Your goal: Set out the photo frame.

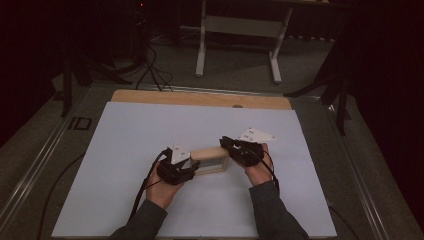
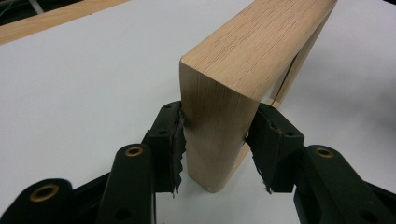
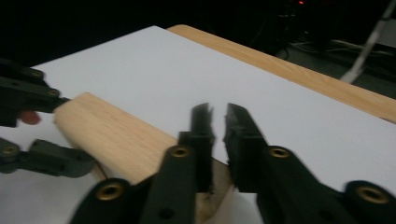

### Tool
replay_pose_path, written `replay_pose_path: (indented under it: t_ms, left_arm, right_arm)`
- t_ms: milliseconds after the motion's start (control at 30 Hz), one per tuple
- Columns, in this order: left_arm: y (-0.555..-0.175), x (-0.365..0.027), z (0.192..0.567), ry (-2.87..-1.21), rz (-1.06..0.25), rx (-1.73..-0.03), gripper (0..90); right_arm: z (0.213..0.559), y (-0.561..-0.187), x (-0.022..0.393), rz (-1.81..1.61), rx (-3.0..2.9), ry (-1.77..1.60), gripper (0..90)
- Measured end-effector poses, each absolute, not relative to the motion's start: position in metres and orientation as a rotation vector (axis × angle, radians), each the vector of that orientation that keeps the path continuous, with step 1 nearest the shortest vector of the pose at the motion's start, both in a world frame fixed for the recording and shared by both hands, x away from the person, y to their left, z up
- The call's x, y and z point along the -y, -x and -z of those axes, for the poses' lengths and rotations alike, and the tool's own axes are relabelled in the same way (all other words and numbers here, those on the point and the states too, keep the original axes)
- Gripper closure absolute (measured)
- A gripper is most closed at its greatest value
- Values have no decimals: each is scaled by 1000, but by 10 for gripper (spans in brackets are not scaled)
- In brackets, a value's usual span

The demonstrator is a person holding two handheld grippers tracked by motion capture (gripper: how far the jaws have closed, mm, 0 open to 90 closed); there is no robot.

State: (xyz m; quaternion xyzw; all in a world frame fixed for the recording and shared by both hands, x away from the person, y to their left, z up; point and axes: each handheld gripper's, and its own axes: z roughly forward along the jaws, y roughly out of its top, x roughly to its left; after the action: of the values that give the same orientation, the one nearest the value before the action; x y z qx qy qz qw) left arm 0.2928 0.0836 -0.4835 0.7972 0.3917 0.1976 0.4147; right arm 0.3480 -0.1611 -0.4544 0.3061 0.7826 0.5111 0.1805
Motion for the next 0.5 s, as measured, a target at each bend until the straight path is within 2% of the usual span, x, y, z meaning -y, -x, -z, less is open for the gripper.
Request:
replay_pose_path:
  t_ms: [100, 133, 267, 500]
  left_arm:
    - [-293, -84, 483, -1999, -492, -982, 558]
    - [-293, -84, 483, -1997, -491, -982, 558]
    - [-293, -84, 484, -1995, -488, -981, 564]
    - [-293, -85, 484, -1994, -484, -979, 568]
  right_arm:
    - [450, -346, 162, -1474, -2226, -839, 623]
    - [450, -346, 162, -1474, -2226, -839, 623]
    - [447, -344, 166, -1502, -2246, -832, 497]
    - [447, -344, 173, -1529, -2289, -818, 398]
